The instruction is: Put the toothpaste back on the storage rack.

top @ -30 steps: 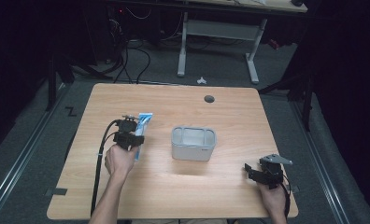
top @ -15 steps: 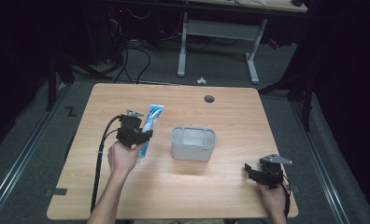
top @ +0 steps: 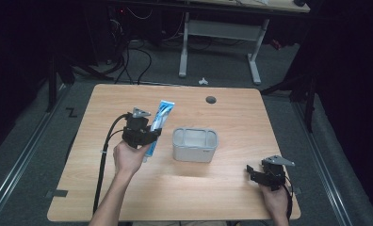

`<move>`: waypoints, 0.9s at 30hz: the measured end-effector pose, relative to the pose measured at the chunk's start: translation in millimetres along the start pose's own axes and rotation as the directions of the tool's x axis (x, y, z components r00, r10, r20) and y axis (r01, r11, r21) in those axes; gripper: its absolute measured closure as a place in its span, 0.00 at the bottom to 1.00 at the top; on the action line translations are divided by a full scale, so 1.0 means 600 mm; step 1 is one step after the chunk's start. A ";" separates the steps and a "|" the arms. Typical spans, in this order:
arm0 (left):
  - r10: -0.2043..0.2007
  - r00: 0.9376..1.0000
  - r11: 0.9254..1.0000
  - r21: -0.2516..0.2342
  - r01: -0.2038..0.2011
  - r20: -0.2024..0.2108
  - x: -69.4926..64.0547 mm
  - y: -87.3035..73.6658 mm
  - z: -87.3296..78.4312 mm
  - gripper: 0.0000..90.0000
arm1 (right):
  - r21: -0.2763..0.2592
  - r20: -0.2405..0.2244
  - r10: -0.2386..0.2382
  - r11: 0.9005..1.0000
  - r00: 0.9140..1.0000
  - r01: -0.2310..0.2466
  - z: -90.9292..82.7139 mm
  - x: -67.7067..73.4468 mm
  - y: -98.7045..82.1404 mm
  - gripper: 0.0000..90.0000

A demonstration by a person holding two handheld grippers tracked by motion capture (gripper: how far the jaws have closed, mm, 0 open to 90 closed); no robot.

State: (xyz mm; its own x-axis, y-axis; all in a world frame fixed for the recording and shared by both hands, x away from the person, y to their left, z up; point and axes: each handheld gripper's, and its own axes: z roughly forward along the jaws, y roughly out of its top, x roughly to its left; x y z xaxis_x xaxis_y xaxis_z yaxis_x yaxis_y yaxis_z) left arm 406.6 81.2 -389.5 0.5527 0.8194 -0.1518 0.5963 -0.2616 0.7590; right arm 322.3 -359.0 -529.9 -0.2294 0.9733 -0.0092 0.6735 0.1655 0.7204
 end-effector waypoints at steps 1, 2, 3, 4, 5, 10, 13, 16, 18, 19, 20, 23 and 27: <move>0.006 1.000 1.000 -0.007 -0.006 0.005 -0.003 0.002 0.000 0.77 | 0.000 0.000 0.000 1.000 1.000 0.000 0.000 0.000 0.000 0.34; 0.009 1.000 1.000 -0.012 -0.009 0.011 -0.006 0.004 -0.001 0.77 | 0.000 0.000 0.000 1.000 1.000 0.000 0.000 0.000 0.000 0.34; 0.012 1.000 1.000 -0.018 -0.012 0.019 -0.008 0.005 -0.001 0.77 | 0.000 0.000 0.000 1.000 1.000 0.000 0.000 0.000 0.000 0.34; 0.013 1.000 1.000 -0.021 -0.012 0.024 -0.010 0.006 -0.001 0.77 | 0.000 0.000 0.000 1.000 1.000 0.000 0.000 0.000 0.000 0.34; 0.014 0.999 1.000 -0.024 -0.014 0.029 -0.012 0.007 0.000 0.77 | 0.000 0.000 0.000 1.000 1.000 0.000 0.000 0.000 0.000 0.34; 0.025 0.998 0.999 -0.036 -0.023 0.053 -0.024 0.016 0.004 0.77 | 0.000 0.000 0.000 1.000 1.000 0.000 0.000 0.000 0.000 0.34; 0.032 0.997 0.998 -0.054 -0.028 0.069 -0.031 0.022 0.005 0.77 | 0.000 0.000 0.000 1.000 1.000 0.000 0.000 0.000 0.000 0.34; 0.027 0.995 0.997 -0.080 -0.019 0.097 -0.037 0.029 0.006 0.77 | 0.000 0.000 0.000 1.000 1.000 0.000 0.000 0.000 0.000 0.34; 0.025 0.993 0.995 -0.097 -0.014 0.117 -0.041 0.033 0.007 0.77 | 0.000 0.000 0.000 1.000 1.000 0.000 0.000 0.000 0.000 0.34; 0.032 0.993 0.995 -0.100 -0.021 0.113 -0.043 0.035 0.008 0.77 | 0.000 0.000 0.000 1.000 1.000 0.000 0.000 0.000 0.000 0.34; 0.044 0.993 0.994 -0.106 -0.033 0.105 -0.048 0.037 0.008 0.77 | 0.000 0.000 0.000 1.000 1.000 0.000 0.000 0.000 0.000 0.34; 0.053 0.992 0.993 -0.115 -0.040 0.114 -0.055 0.043 0.010 0.77 | 0.000 0.000 0.000 1.000 1.000 0.000 0.000 0.000 0.000 0.34; 0.065 0.991 0.992 -0.112 -0.051 0.121 -0.062 0.051 0.019 0.77 | 0.000 0.001 0.000 1.000 1.000 0.000 0.000 0.000 0.000 0.34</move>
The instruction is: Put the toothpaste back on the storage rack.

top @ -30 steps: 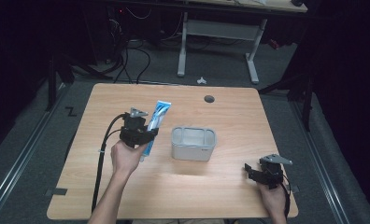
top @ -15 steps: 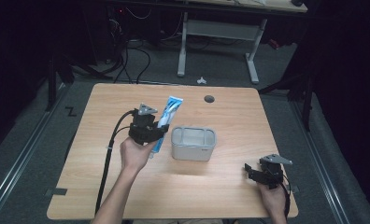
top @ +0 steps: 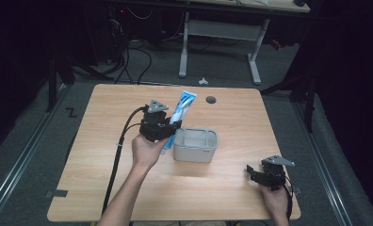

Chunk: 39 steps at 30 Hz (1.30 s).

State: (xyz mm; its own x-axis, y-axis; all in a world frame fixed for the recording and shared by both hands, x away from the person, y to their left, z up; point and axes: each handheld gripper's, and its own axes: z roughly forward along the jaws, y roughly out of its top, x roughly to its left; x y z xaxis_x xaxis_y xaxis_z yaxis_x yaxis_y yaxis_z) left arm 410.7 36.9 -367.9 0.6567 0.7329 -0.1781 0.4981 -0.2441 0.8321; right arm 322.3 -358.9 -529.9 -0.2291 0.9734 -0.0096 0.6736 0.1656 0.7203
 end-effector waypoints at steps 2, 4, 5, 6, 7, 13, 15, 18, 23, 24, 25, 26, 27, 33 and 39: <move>-0.001 1.000 1.000 -0.002 0.001 0.009 -0.002 0.003 0.007 0.77 | 0.000 0.000 0.000 1.000 1.000 0.000 0.000 0.000 0.000 0.34; 0.004 1.000 1.000 -0.008 -0.004 0.014 -0.005 0.006 0.012 0.77 | 0.000 0.000 0.000 1.000 1.000 0.000 0.000 0.000 0.000 0.34; 0.005 1.000 1.000 -0.011 -0.005 0.016 -0.007 0.007 0.015 0.77 | 0.000 0.000 0.000 1.000 1.000 0.000 0.000 0.000 0.000 0.34; 0.007 1.000 1.000 -0.011 -0.007 0.018 -0.009 0.009 0.018 0.77 | 0.000 0.000 0.000 1.000 1.000 0.000 0.000 0.000 0.000 0.34; 0.010 1.000 1.000 -0.013 -0.010 0.018 -0.011 0.011 0.021 0.77 | 0.000 0.000 0.000 1.000 1.000 0.000 0.000 0.000 0.000 0.34; 0.032 0.999 0.999 -0.028 -0.031 0.029 -0.026 0.022 0.035 0.77 | 0.000 0.000 -0.001 1.000 1.000 0.001 0.000 0.000 0.000 0.34; 0.038 0.999 0.999 -0.032 -0.037 0.035 -0.028 0.025 0.040 0.78 | 0.000 0.000 0.000 1.000 1.000 0.000 0.000 0.000 0.000 0.34; 0.047 0.998 0.998 -0.035 -0.045 0.036 -0.033 0.031 0.051 0.78 | 0.001 0.000 -0.001 1.000 1.000 0.001 0.000 0.000 0.000 0.34; 0.049 0.998 0.998 -0.038 -0.047 0.045 -0.040 0.036 0.067 0.78 | 0.001 -0.001 -0.001 1.000 1.000 0.001 0.000 0.000 0.000 0.34; 0.054 0.998 0.998 -0.039 -0.052 0.043 -0.042 0.037 0.071 0.78 | 0.002 -0.001 -0.001 1.000 1.000 0.001 0.000 0.000 0.000 0.34; 0.057 0.998 0.998 -0.040 -0.055 0.041 -0.045 0.037 0.075 0.78 | 0.001 -0.001 -0.001 1.000 1.000 0.001 0.000 0.000 0.000 0.34; 0.060 0.997 0.998 -0.039 -0.059 0.040 -0.046 0.038 0.077 0.78 | 0.001 -0.001 -0.001 1.000 1.000 0.001 0.000 0.000 0.000 0.34; 0.066 0.997 0.997 -0.038 -0.065 0.037 -0.048 0.039 0.081 0.78 | 0.001 -0.001 -0.001 1.000 1.000 0.001 0.000 0.000 0.000 0.34; 0.062 0.997 0.998 -0.029 -0.061 0.043 -0.056 0.042 0.101 0.78 | 0.002 -0.002 0.001 1.000 1.000 -0.001 0.000 0.000 0.000 0.34; 0.061 0.997 0.997 -0.039 -0.059 0.039 -0.060 0.047 0.116 0.78 | -0.001 -0.004 -0.003 1.000 1.000 0.003 0.000 0.000 0.000 0.34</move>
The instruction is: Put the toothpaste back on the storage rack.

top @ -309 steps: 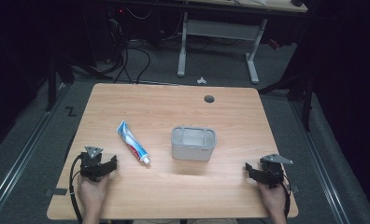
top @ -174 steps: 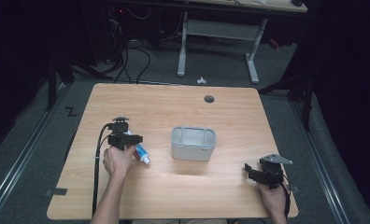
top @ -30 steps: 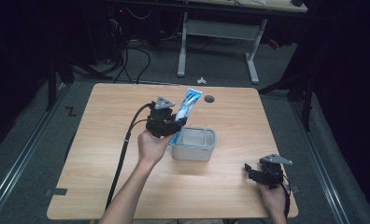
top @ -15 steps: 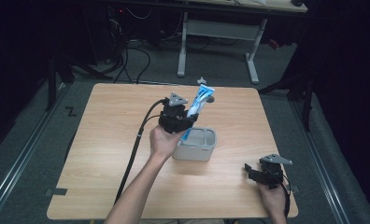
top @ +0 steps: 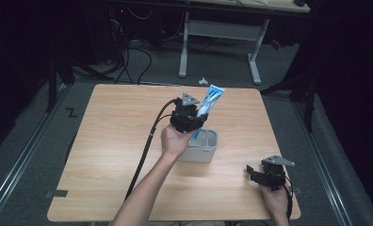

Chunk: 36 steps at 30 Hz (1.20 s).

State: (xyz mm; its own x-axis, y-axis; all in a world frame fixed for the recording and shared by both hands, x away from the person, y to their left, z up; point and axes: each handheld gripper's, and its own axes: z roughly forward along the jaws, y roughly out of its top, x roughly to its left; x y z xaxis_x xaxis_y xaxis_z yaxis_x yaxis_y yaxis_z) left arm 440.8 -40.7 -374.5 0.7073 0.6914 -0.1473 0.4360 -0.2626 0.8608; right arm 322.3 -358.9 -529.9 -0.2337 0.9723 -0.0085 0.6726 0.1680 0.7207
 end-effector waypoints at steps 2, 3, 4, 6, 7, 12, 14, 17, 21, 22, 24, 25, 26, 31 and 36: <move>-0.003 1.000 1.000 -0.003 0.003 -0.005 -0.001 0.001 0.006 0.78 | -0.001 -0.001 -0.002 1.000 1.000 0.002 0.000 0.000 0.000 0.34; -0.006 1.000 1.000 -0.004 0.005 -0.006 0.000 0.002 0.008 0.78 | -0.001 -0.001 -0.002 1.000 1.000 0.002 0.000 0.000 0.000 0.34; -0.010 1.000 1.000 0.000 0.010 -0.005 0.000 0.002 0.013 0.77 | -0.001 -0.001 -0.002 1.000 1.000 0.002 0.000 0.000 0.000 0.34; -0.005 1.000 1.000 0.009 0.005 -0.011 -0.001 0.001 0.019 0.77 | -0.001 -0.001 -0.003 1.000 1.000 0.003 0.000 0.000 0.000 0.34; -0.002 1.000 1.000 0.013 0.003 -0.015 -0.001 0.000 0.022 0.77 | 0.000 -0.001 -0.002 1.000 1.000 0.002 0.000 0.000 0.000 0.34; 0.012 1.000 1.000 0.029 -0.011 -0.024 -0.003 -0.005 0.032 0.77 | -0.001 -0.001 -0.001 1.000 1.000 0.001 0.000 0.000 0.000 0.34; 0.022 0.999 0.999 0.031 -0.021 -0.027 -0.005 -0.005 0.033 0.77 | -0.002 -0.002 -0.005 1.000 1.000 0.005 0.000 0.000 0.000 0.34; 0.033 0.999 0.999 0.034 -0.032 -0.034 -0.006 -0.007 0.034 0.77 | -0.001 -0.002 -0.001 1.000 1.000 0.001 0.000 0.001 0.000 0.34; 0.030 0.999 0.999 0.042 -0.028 -0.045 -0.003 -0.012 0.037 0.77 | -0.001 -0.003 -0.004 1.000 1.000 0.004 0.000 0.000 0.000 0.34; 0.033 0.998 0.999 0.042 -0.031 -0.049 -0.003 -0.015 0.037 0.77 | -0.002 -0.003 -0.008 1.000 1.000 0.008 0.000 0.000 0.000 0.34; 0.043 0.997 0.998 0.056 -0.040 -0.057 -0.002 -0.016 0.038 0.77 | -0.001 -0.003 -0.003 1.000 1.000 0.003 0.000 0.000 0.000 0.34; 0.044 0.997 0.997 0.060 -0.041 -0.058 -0.001 -0.017 0.038 0.77 | -0.001 -0.003 -0.005 1.000 1.000 0.005 0.000 0.000 0.000 0.34; 0.041 0.998 0.998 0.059 -0.038 -0.057 0.000 -0.018 0.038 0.77 | -0.001 -0.003 -0.004 1.000 1.000 0.004 0.000 0.000 0.000 0.34; 0.036 0.998 0.997 0.068 -0.032 -0.058 0.000 -0.021 0.040 0.77 | -0.001 -0.003 -0.003 1.000 1.000 0.003 0.000 0.000 0.000 0.34; 0.030 0.998 0.997 0.075 -0.026 -0.053 0.000 -0.024 0.044 0.76 | -0.002 -0.002 -0.006 1.000 1.000 0.006 0.000 0.000 0.000 0.34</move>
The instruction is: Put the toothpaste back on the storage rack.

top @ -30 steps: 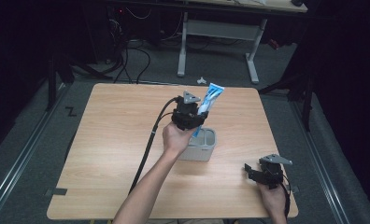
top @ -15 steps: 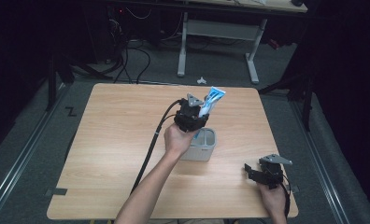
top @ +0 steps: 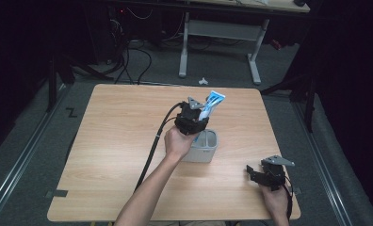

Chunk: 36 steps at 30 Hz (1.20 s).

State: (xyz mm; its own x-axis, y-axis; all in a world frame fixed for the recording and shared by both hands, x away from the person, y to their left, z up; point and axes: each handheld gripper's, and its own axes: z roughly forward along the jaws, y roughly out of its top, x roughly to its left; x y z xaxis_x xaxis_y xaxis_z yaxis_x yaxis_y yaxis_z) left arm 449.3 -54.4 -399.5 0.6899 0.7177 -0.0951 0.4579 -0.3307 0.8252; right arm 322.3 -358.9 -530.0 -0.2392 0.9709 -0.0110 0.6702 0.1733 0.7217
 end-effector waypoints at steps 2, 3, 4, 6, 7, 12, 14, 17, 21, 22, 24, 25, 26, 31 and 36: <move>-0.002 1.000 1.000 0.004 0.002 0.000 0.001 -0.001 0.001 0.76 | -0.001 0.001 -0.001 1.000 1.000 0.001 0.000 0.000 0.000 0.34; -0.003 1.000 1.000 0.005 0.003 -0.001 0.001 -0.001 0.001 0.76 | 0.000 0.000 0.001 1.000 1.000 -0.001 0.000 0.000 0.000 0.34; -0.006 1.000 1.000 0.007 0.006 -0.002 0.001 -0.002 0.002 0.76 | 0.000 0.000 0.000 1.000 1.000 0.000 0.000 0.000 0.000 0.34; -0.011 1.000 1.000 0.015 0.011 -0.001 0.003 -0.003 0.002 0.76 | -0.001 -0.001 -0.003 1.000 1.000 0.003 0.000 0.000 0.000 0.34; -0.012 1.000 1.000 0.017 0.012 -0.004 0.003 -0.003 0.002 0.76 | 0.000 0.000 -0.002 1.000 1.000 0.002 0.000 0.000 0.000 0.34; -0.013 1.000 1.000 0.028 0.013 -0.008 0.005 -0.007 0.004 0.76 | -0.001 0.000 -0.004 1.000 1.000 0.004 0.000 0.000 0.000 0.34; -0.015 1.000 1.000 0.027 0.015 -0.007 0.005 -0.009 0.006 0.76 | -0.001 0.000 -0.003 1.000 1.000 0.003 0.000 0.000 0.000 0.34; -0.019 1.000 0.999 0.026 0.019 -0.009 0.006 -0.011 0.007 0.76 | 0.000 -0.001 -0.001 1.000 1.000 0.001 0.000 0.000 0.000 0.34; -0.020 1.000 1.000 0.023 0.020 -0.006 0.006 -0.013 0.005 0.76 | -0.001 0.000 -0.002 1.000 1.000 0.002 0.000 0.000 0.000 0.34; -0.020 1.000 0.999 0.024 0.020 -0.003 0.007 -0.013 0.004 0.76 | 0.000 0.000 -0.002 1.000 1.000 0.002 0.000 0.000 0.000 0.34; -0.025 1.000 0.999 0.023 0.025 0.004 0.008 -0.014 0.003 0.76 | 0.000 0.000 0.000 1.000 1.000 0.000 0.000 0.000 0.000 0.34; -0.026 1.000 0.999 0.025 0.026 0.005 0.009 -0.014 0.002 0.76 | 0.000 -0.001 -0.001 1.000 1.000 0.001 0.000 0.000 0.000 0.34; -0.024 1.000 0.999 0.030 0.024 0.005 0.009 -0.014 0.002 0.76 | 0.000 -0.001 0.000 1.000 1.000 0.000 0.000 0.000 0.000 0.34; -0.004 1.000 0.999 0.038 0.004 -0.003 0.006 -0.016 -0.001 0.76 | 0.000 -0.001 -0.001 1.000 1.000 0.001 0.000 0.000 0.000 0.34; -0.002 1.000 1.000 0.021 0.002 -0.011 0.006 -0.020 -0.003 0.76 | 0.000 -0.001 0.001 1.000 1.000 -0.001 0.000 0.000 0.000 0.34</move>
State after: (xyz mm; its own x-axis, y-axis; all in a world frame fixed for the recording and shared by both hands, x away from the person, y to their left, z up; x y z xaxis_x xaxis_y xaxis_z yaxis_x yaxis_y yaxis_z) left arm 445.0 -46.8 -408.9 0.6828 0.7249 -0.0910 0.4713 -0.3418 0.8131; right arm 322.3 -359.1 -529.9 -0.2396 0.9708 -0.0095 0.6706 0.1725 0.7214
